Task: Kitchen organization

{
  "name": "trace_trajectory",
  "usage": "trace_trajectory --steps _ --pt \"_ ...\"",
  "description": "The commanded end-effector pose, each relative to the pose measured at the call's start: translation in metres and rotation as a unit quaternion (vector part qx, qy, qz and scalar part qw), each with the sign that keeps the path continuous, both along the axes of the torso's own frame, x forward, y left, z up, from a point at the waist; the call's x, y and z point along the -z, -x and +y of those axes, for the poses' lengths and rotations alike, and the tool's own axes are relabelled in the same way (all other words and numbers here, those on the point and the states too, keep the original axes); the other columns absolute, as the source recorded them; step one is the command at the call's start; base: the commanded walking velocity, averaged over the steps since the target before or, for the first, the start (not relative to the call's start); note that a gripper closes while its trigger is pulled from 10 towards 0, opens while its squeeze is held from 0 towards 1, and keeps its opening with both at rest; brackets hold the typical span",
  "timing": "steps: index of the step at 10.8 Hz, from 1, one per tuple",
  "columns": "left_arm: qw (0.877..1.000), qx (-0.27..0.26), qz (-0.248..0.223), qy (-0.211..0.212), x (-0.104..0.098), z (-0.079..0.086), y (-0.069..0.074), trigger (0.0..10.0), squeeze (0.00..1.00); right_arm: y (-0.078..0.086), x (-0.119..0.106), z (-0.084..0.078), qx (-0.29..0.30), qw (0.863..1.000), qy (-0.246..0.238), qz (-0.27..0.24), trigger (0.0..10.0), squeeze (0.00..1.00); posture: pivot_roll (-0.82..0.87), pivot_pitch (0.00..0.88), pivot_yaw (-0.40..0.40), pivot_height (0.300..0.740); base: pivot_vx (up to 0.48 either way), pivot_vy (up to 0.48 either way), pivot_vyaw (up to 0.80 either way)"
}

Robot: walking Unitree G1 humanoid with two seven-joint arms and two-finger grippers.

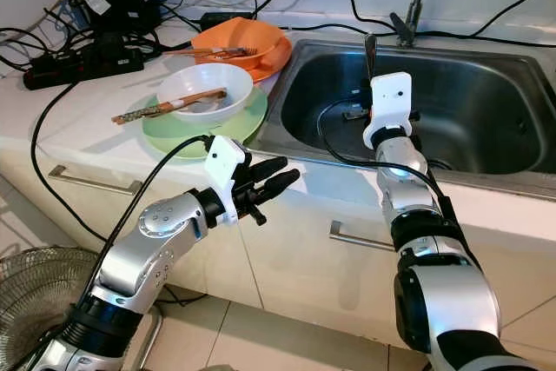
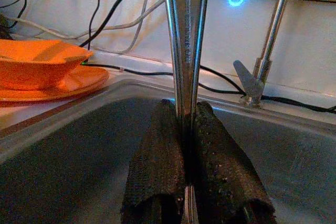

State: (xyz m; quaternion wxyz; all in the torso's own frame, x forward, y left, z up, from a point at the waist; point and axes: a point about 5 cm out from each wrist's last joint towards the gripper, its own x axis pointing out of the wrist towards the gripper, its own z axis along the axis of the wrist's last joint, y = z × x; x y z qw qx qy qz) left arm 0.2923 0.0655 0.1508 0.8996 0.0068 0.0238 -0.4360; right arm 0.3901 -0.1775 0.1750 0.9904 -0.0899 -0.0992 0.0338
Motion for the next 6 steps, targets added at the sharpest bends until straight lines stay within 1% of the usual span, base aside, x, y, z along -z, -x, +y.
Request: trace_trajectory --steps 1,6 --pt "1.000 -0.003 0.010 -0.022 0.0056 0.0024 0.0000 10.0 0.00 -0.0029 -0.0087 0.0016 0.000 1.000 0.005 -0.015 10.0 0.00 0.07 0.000 0.078 0.740 0.000 0.000 0.00" --pt "0.999 0.003 0.027 -0.032 0.0116 0.0036 0.0049 10.0 0.00 -0.0025 -0.0015 0.0050 -0.005 1.000 0.005 -0.003 10.0 0.00 0.07 0.000 0.085 0.740 0.000 0.000 0.00"
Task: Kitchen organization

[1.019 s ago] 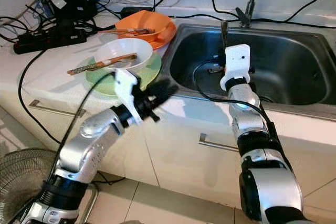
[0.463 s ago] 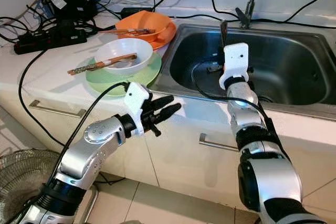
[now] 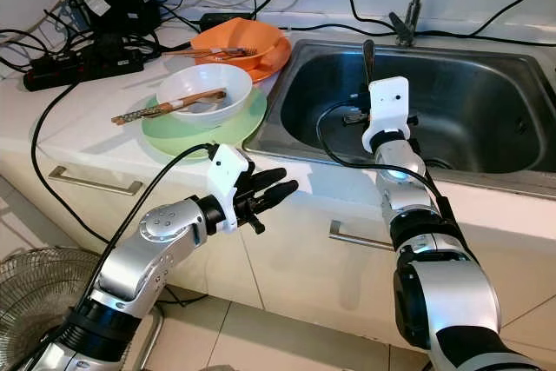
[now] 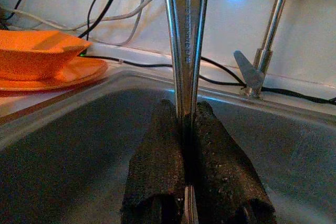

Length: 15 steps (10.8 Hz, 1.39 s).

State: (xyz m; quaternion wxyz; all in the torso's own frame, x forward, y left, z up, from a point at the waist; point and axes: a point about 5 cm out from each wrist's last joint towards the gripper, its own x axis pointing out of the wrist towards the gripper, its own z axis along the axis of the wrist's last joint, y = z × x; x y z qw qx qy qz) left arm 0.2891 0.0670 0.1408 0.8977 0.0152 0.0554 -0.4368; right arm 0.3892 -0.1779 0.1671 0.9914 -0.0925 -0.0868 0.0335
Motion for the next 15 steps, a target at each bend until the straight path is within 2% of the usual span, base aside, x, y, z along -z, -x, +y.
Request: trace_trajectory --steps 1,2,4,5,6,10,11,12,13,14,15 --pt "1.000 0.002 0.003 -0.012 0.002 0.003 0.002 10.0 0.00 -0.003 -0.008 0.006 -0.008 1.000 0.001 -0.014 10.0 0.50 0.07 0.000 0.086 0.740 0.000 0.000 0.00" --pt "1.000 0.001 0.003 -0.012 0.002 0.003 0.002 10.0 0.00 -0.003 -0.008 0.006 -0.008 1.000 0.000 -0.013 10.0 0.82 0.07 0.000 0.086 0.740 0.000 0.000 0.00" --pt "1.000 0.003 0.002 -0.009 0.001 0.002 0.002 10.0 0.00 -0.003 -0.007 0.006 -0.008 1.000 -0.001 -0.012 10.0 0.82 0.07 0.000 0.088 0.740 0.000 0.000 0.00" --pt "1.000 0.004 0.002 -0.006 0.000 0.001 0.003 10.0 0.00 -0.003 -0.006 0.007 -0.010 1.000 0.000 -0.011 10.0 0.75 0.07 0.000 0.087 0.740 0.000 0.000 0.00" --pt "1.000 0.004 0.001 -0.005 0.000 0.001 0.003 10.0 0.00 -0.003 -0.006 0.008 -0.013 1.000 0.002 -0.010 10.0 0.00 0.07 0.000 0.085 0.740 0.000 0.000 0.00" --pt "1.000 -0.020 -0.018 -0.001 -0.004 0.004 -0.003 10.0 0.00 -0.004 -0.013 0.011 -0.021 0.999 -0.009 -0.026 10.0 0.00 0.07 0.000 0.079 0.740 0.000 0.000 0.00" --pt "0.997 -0.061 -0.047 0.009 -0.011 0.009 -0.011 10.0 0.00 -0.005 -0.020 0.011 -0.022 0.999 -0.012 -0.041 10.0 0.00 0.07 0.000 0.079 0.740 0.000 0.000 0.00" --pt "0.989 -0.122 -0.077 0.043 -0.017 0.015 -0.016 10.0 0.00 -0.005 -0.030 0.009 -0.020 0.998 -0.011 -0.064 10.0 0.00 0.07 0.000 0.077 0.740 0.000 0.000 0.00" --pt "0.984 -0.134 -0.113 0.042 -0.024 0.019 -0.023 10.0 0.00 -0.005 -0.034 0.009 -0.018 0.997 -0.012 -0.075 10.0 0.00 0.07 0.000 0.076 0.740 0.000 0.000 0.00" --pt "0.977 -0.159 -0.128 0.070 -0.032 0.022 -0.027 10.0 0.00 -0.002 -0.036 0.009 -0.020 0.995 -0.014 -0.094 10.0 0.00 0.07 0.000 0.075 0.740 0.000 0.000 0.00" --pt "0.970 -0.185 -0.143 0.072 -0.036 0.025 -0.030 10.0 0.00 0.001 -0.041 0.007 -0.015 0.993 -0.020 -0.118 10.0 0.00 0.06 0.000 0.076 0.740 0.000 0.000 0.00"
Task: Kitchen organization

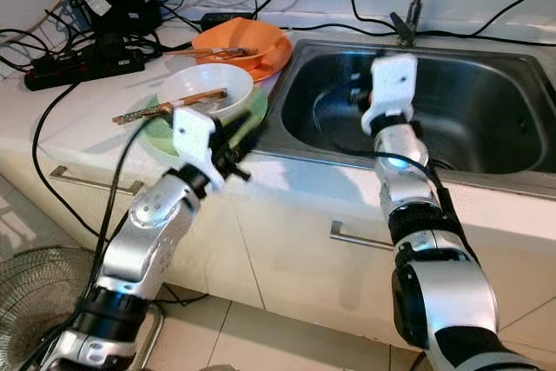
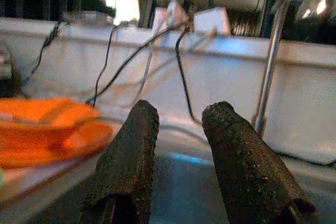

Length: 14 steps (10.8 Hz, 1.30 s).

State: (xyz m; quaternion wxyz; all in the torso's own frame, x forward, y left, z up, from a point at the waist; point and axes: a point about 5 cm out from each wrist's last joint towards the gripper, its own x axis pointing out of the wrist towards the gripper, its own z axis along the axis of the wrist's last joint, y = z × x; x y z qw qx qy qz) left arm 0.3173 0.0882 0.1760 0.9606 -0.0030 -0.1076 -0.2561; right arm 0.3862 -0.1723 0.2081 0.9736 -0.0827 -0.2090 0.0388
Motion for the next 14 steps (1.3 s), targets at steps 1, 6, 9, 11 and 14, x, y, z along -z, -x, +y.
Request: trace_trajectory --steps 1,6,9,11,14 --pt "0.999 -0.035 -0.022 -0.003 -0.006 0.005 -0.004 10.0 0.00 0.006 -0.010 -0.006 0.009 0.999 -0.020 -0.039 10.0 0.00 0.05 0.000 0.079 0.740 0.000 0.000 0.00" --pt "0.988 -0.113 -0.107 0.015 -0.023 0.016 0.000 10.0 0.00 0.041 -0.024 -0.025 0.034 0.993 -0.023 -0.106 10.0 0.00 0.04 0.000 0.072 0.740 0.000 0.000 0.00" --pt "0.984 -0.131 -0.117 0.015 -0.024 0.014 0.000 10.0 0.00 0.052 -0.015 -0.025 0.040 0.996 -0.030 -0.078 10.0 0.00 0.03 0.000 0.072 0.740 0.000 0.000 0.00" --pt "0.983 -0.136 -0.121 0.012 -0.024 0.014 -0.002 10.0 0.00 0.054 -0.012 -0.022 0.039 0.997 -0.043 -0.057 10.0 0.00 0.03 0.000 0.071 0.740 0.000 -0.309 -0.35" --pt "0.983 -0.137 -0.123 0.015 -0.024 0.012 -0.001 10.0 0.00 0.055 -0.014 -0.021 0.039 0.997 -0.036 -0.060 10.0 0.00 0.03 0.000 0.070 0.740 0.000 -0.403 -0.23"
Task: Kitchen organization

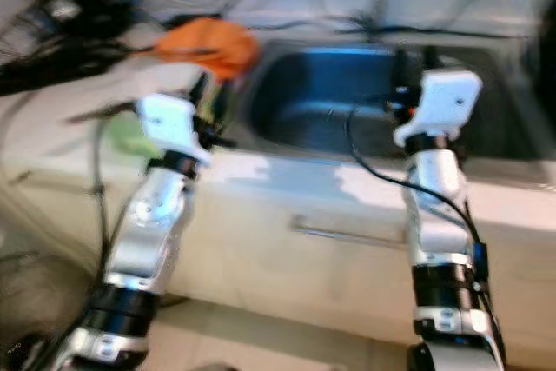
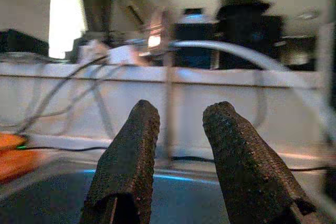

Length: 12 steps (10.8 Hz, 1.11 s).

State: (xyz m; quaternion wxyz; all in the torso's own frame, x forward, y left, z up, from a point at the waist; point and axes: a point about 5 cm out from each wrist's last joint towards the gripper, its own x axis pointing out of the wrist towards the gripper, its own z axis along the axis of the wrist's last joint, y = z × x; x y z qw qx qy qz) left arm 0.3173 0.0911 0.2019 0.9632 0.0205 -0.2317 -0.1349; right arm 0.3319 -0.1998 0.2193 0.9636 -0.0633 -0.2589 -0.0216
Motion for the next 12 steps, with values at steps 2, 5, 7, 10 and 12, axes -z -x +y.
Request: trace_trajectory --steps 2,5,7,10,12 --pt "1.000 -0.017 0.001 -0.002 0.001 0.009 -0.001 10.0 0.00 0.001 -0.003 0.009 -0.014 1.000 -0.006 0.000 10.0 0.00 0.03 0.000 0.071 0.740 0.000 -0.426 0.00" --pt "1.000 -0.014 0.001 0.002 0.002 0.008 -0.001 10.0 0.00 0.003 -0.002 0.012 -0.023 1.000 -0.001 0.001 10.0 0.00 0.03 0.000 0.069 0.740 0.000 -0.423 0.00" --pt "1.000 -0.014 0.004 0.004 0.003 0.008 -0.002 10.0 0.00 0.003 0.001 0.013 -0.026 1.000 -0.002 0.006 10.0 0.00 0.02 0.000 0.069 0.740 0.000 -0.201 0.00" --pt "0.999 -0.028 0.014 0.012 0.011 0.013 -0.001 10.0 0.00 0.004 0.005 0.014 -0.028 1.000 -0.003 0.012 10.0 0.00 0.02 0.000 0.071 0.740 0.000 0.000 0.00" --pt "0.999 -0.032 0.014 0.014 0.012 0.014 -0.001 10.0 0.00 0.004 0.007 0.014 -0.029 0.999 -0.002 0.018 10.0 0.00 0.02 0.000 0.070 0.740 -0.268 0.000 0.00"
